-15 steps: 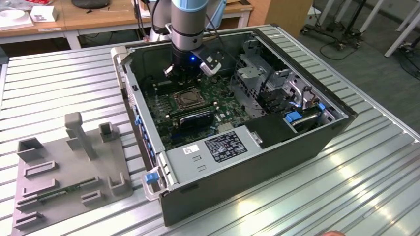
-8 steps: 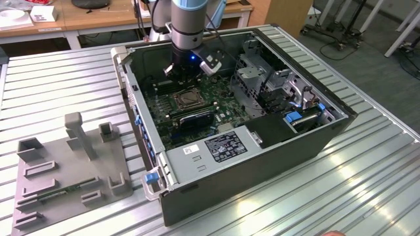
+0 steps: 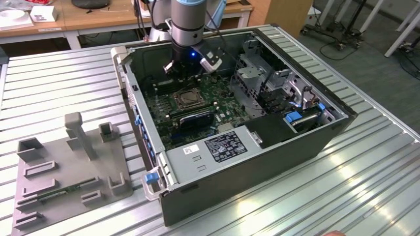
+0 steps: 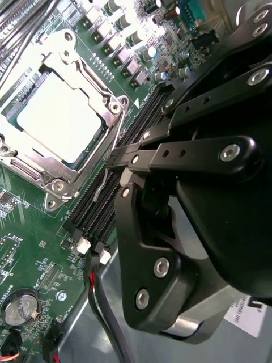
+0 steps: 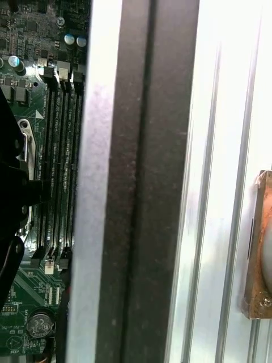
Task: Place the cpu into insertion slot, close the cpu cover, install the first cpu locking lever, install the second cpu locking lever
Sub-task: 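Install the first cpu locking lever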
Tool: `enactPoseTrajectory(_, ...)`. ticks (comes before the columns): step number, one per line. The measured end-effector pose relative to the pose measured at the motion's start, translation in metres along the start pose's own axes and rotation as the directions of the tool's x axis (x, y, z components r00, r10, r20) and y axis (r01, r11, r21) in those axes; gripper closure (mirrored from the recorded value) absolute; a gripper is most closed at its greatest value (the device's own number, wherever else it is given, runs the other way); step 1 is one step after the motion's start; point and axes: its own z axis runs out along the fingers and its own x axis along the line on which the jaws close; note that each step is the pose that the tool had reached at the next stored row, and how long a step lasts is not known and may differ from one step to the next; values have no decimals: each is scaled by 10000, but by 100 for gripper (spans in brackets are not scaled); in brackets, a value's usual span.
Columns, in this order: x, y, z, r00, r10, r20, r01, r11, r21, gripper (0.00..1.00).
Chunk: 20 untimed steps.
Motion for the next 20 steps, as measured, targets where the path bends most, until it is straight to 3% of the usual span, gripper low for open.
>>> enactPoseTrajectory(11,-4,11,-60,10000,0,0,0,10000,0,89)
enactPoseTrajectory(20,-4,13,-72,10000,0,-1,0,10000,1,89)
